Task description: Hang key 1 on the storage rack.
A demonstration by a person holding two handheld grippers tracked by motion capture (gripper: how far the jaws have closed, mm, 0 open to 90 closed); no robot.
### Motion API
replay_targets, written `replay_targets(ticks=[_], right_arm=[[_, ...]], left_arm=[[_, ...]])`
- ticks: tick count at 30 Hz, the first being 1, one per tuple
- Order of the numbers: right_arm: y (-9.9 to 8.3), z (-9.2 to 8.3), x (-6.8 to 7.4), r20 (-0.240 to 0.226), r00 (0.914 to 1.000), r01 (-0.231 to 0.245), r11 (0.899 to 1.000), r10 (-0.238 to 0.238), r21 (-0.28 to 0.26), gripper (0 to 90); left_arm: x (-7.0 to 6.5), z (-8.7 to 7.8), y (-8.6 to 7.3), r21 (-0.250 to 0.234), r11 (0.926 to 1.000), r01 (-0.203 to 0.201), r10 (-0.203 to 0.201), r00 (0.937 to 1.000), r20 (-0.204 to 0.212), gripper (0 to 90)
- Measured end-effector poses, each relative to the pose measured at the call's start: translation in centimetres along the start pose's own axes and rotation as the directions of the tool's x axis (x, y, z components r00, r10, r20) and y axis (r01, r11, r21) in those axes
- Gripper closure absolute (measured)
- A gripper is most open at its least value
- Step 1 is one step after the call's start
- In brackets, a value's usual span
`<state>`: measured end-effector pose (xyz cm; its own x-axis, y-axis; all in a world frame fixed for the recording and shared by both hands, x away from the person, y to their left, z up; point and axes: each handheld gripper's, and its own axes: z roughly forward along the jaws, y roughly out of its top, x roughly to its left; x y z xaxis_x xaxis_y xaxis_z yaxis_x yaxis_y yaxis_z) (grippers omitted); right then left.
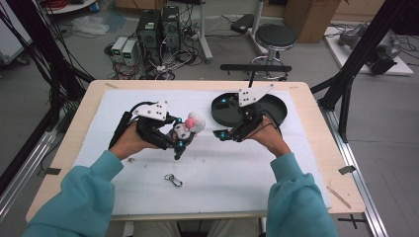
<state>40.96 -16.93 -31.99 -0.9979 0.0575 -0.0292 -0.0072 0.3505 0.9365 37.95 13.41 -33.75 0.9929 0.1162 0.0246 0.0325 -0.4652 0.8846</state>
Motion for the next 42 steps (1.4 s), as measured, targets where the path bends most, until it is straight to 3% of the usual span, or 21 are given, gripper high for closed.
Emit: replay_targets(ticks=[9, 10, 19, 26, 30, 36, 42], right_arm=[[0.4, 1.8, -0.1, -0.058, 0.9982, -0.012, 0.999, 0.015, 0.052, 2.6], [0.5, 2.0, -0.3, -0.059, 0.9983, 0.005, 0.999, -0.002, 0.043, 2.7], [0.6, 2.3, -0.3, -0.113, 0.9936, 0.006, 0.998, 0.001, 0.06, 5.8], [0.8, 2.6, -0.2, -0.16, 0.9871, 0.019, 0.997, -0.007, 0.075, 19.8], [0.8, 2.6, -0.4, -0.205, 0.9782, 0.052, 0.995, -0.035, 0.08, 44.4], [1.0, 2.6, -0.3, -0.224, 0.9735, 0.067, 0.994, -0.046, 0.084, 51.9], [1.3, 2.3, -0.1, -0.185, 0.9797, 0.092, 0.992, -0.076, 0.083, 54.8]], left_arm=[[-0.6, 1.0, 0.9, 0.001, 0.9995, -0.033, 0.033, 0.9983, 0.049, 39.1], [-0.6, 1.2, 0.9, 0.002, 0.9993, -0.038, 0.038, 0.9978, 0.054, 39.0], [-0.9, 1.4, 1.1, 0.007, 0.9984, -0.057, 0.056, 0.9958, 0.072, 39.0], [-0.9, 1.5, 1.1, 0.007, 0.9977, -0.067, 0.066, 0.9943, 0.083, 39.0], [-0.9, 1.5, 1.1, 0.008, 0.9979, -0.064, 0.063, 0.9951, 0.076, 38.8], [-0.8, 1.5, 1.0, 0.011, 0.9978, -0.065, 0.064, 0.9943, 0.086, 38.1], [-0.6, 1.5, 0.9, -0.02, 0.9972, -0.071, 0.073, 0.9951, 0.067, 33.9]])
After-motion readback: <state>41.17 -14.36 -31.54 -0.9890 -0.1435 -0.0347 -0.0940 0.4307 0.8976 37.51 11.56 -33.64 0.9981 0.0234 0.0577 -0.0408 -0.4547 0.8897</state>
